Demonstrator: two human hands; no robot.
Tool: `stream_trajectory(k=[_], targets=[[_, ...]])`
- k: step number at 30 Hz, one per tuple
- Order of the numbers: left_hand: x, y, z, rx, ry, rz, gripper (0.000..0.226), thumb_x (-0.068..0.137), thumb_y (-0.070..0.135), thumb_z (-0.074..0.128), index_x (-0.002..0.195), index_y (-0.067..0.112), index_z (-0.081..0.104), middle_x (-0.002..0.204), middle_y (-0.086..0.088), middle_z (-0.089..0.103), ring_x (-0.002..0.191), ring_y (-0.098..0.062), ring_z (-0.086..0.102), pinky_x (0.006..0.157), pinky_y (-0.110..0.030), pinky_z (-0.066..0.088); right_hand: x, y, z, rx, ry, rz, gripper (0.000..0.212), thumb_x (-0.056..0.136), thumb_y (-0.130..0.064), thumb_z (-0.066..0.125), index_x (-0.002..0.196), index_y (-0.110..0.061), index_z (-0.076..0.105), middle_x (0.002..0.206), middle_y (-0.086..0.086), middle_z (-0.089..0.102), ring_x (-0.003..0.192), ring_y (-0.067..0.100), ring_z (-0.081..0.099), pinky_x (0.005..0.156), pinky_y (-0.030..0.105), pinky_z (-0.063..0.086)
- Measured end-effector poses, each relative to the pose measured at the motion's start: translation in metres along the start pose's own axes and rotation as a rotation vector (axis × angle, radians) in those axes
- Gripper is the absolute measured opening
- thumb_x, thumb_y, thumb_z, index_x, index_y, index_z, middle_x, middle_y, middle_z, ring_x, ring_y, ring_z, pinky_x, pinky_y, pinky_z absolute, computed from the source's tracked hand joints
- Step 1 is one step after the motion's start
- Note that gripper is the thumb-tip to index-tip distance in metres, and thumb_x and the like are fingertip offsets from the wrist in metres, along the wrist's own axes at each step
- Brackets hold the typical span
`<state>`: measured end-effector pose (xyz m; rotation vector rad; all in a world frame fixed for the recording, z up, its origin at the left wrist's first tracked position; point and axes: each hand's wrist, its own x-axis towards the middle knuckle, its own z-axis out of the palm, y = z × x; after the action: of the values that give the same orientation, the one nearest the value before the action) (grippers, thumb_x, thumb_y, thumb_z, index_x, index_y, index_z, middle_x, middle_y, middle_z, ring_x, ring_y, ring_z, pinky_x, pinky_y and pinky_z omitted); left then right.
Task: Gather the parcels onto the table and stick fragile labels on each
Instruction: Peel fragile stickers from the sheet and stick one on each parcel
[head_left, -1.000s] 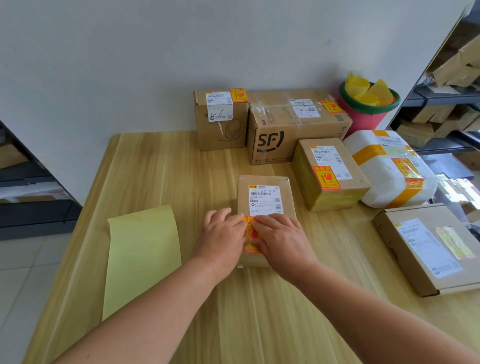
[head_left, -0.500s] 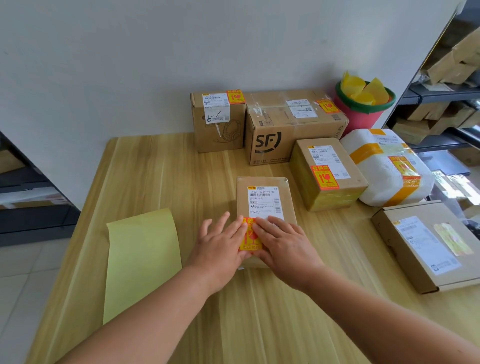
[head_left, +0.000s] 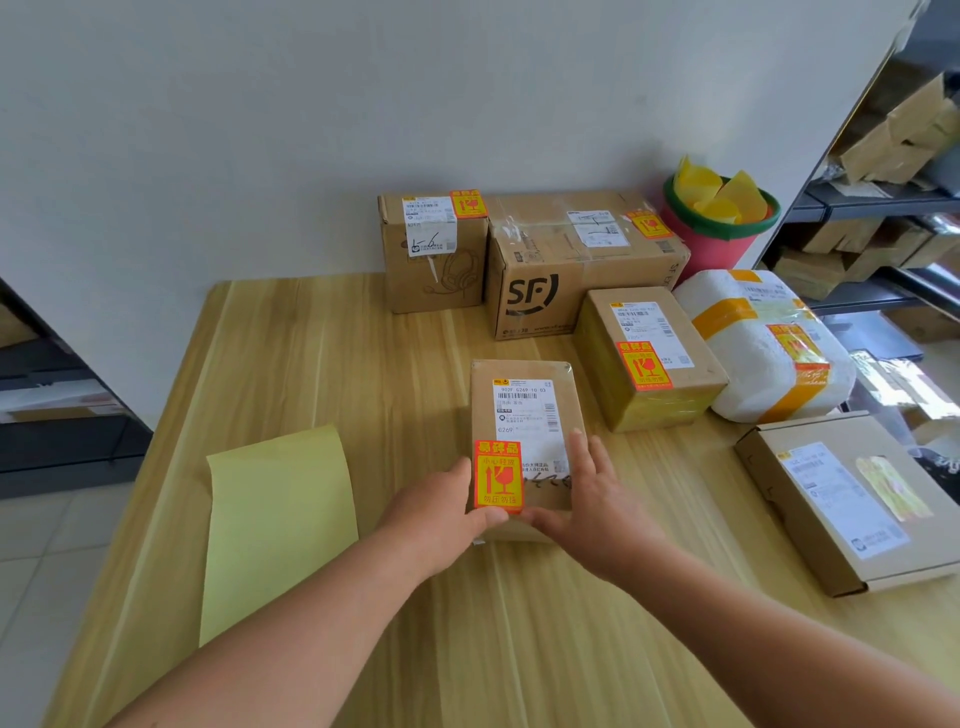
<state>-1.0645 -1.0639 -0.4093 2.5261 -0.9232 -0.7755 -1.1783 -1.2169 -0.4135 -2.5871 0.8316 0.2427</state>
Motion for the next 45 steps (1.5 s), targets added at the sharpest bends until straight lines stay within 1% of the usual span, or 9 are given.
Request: stream_trajectory(k=[3, 7, 11, 22, 28, 34, 39, 42, 45], targets=[[0.000, -0.003, -0.002, -0.076, 0.040, 0.017, 0.032, 0.087, 0.051, 0.059, 0.111, 0.031, 0.051, 0.094, 0.014, 0.062, 0.077, -0.004, 0.058, 0.070, -0.026, 0.047, 0.008, -0.005, 0.005, 0.020, 0.011, -0.023, 0.111, 0.078, -0.070, 0.057, 0.153, -0.022, -0.010, 0.160, 0.007, 0.005, 0.132, 0.026, 0.044, 0.098, 0.039, 0.048], [-0.001, -0.012, -0.019, -0.089, 0.079, -0.001, 0.032, 0.085, 0.052, 0.061, 0.107, 0.033, 0.049, 0.093, 0.014, 0.063, 0.079, -0.005, 0.057, 0.068, -0.026, 0.046, 0.018, -0.021, -0.003, -0.047, 0.016, -0.097, 0.111, 0.076, -0.076, 0.052, 0.153, -0.021, -0.007, 0.159, 0.005, 0.005, 0.126, 0.024, 0.049, 0.094, 0.035, 0.050], [0.003, -0.024, -0.041, -0.070, 0.184, -0.018, 0.030, 0.086, 0.049, 0.060, 0.105, 0.030, 0.049, 0.085, 0.011, 0.061, 0.075, -0.010, 0.058, 0.067, -0.030, 0.048, 0.037, -0.050, -0.014, -0.090, 0.071, -0.148, 0.106, 0.075, -0.076, 0.051, 0.151, -0.021, 0.002, 0.152, 0.008, 0.022, 0.112, 0.024, 0.058, 0.083, 0.035, 0.054], [0.040, -0.097, -0.126, -0.248, 0.353, -0.212, 0.027, 0.087, 0.040, 0.062, 0.113, 0.035, 0.053, 0.097, 0.011, 0.067, 0.090, -0.015, 0.062, 0.080, -0.035, 0.051, 0.138, -0.168, -0.025, -0.132, 0.018, -0.324, 0.102, 0.078, -0.075, 0.049, 0.152, -0.020, 0.006, 0.151, 0.011, 0.021, 0.109, 0.029, 0.060, 0.081, 0.039, 0.055], [0.089, -0.135, -0.157, -0.341, 0.382, -0.284, 0.030, 0.088, 0.038, 0.062, 0.116, 0.039, 0.052, 0.105, 0.014, 0.066, 0.098, -0.014, 0.061, 0.090, -0.038, 0.049, 0.206, -0.213, -0.019, -0.179, -0.028, -0.362, 0.102, 0.081, -0.073, 0.047, 0.154, -0.018, 0.002, 0.156, 0.014, 0.014, 0.118, 0.032, 0.055, 0.090, 0.040, 0.052], [0.144, -0.160, -0.165, -0.366, 0.402, -0.307, 0.029, 0.090, 0.036, 0.059, 0.118, 0.041, 0.051, 0.106, 0.013, 0.065, 0.098, -0.014, 0.061, 0.088, -0.038, 0.050, 0.261, -0.229, -0.002, -0.145, 0.014, -0.372, 0.100, 0.083, -0.069, 0.050, 0.153, -0.014, 0.003, 0.156, 0.013, 0.010, 0.126, 0.030, 0.049, 0.097, 0.037, 0.045], [0.177, -0.166, -0.162, -0.333, 0.457, -0.315, 0.041, 0.094, 0.035, 0.054, 0.134, 0.036, 0.044, 0.119, 0.009, 0.064, 0.102, -0.018, 0.062, 0.082, -0.029, 0.046, 0.283, -0.215, 0.009, -0.014, 0.013, -0.348, 0.080, 0.094, -0.052, 0.049, 0.153, -0.020, 0.007, 0.162, 0.004, -0.007, 0.130, 0.030, 0.046, 0.094, 0.038, 0.047], [0.187, -0.166, -0.165, -0.296, 0.494, -0.333, 0.059, 0.096, 0.036, 0.052, 0.149, 0.031, 0.027, 0.133, 0.005, 0.057, 0.108, -0.018, 0.061, 0.078, -0.024, 0.039, 0.286, -0.202, 0.009, -0.036, 0.086, -0.386, 0.062, 0.100, -0.041, 0.042, 0.153, -0.023, 0.016, 0.162, 0.000, -0.003, 0.128, 0.028, 0.047, 0.092, 0.034, 0.046], [0.193, -0.165, -0.167, -0.272, 0.501, -0.340, 0.056, 0.096, 0.036, 0.052, 0.148, 0.031, 0.029, 0.132, 0.003, 0.057, 0.110, -0.020, 0.060, 0.075, -0.024, 0.038, 0.292, -0.195, 0.005, -0.086, 0.152, -0.458, 0.053, 0.100, -0.033, 0.042, 0.151, -0.023, 0.028, 0.160, 0.001, 0.012, 0.131, 0.027, 0.042, 0.100, 0.035, 0.042]])
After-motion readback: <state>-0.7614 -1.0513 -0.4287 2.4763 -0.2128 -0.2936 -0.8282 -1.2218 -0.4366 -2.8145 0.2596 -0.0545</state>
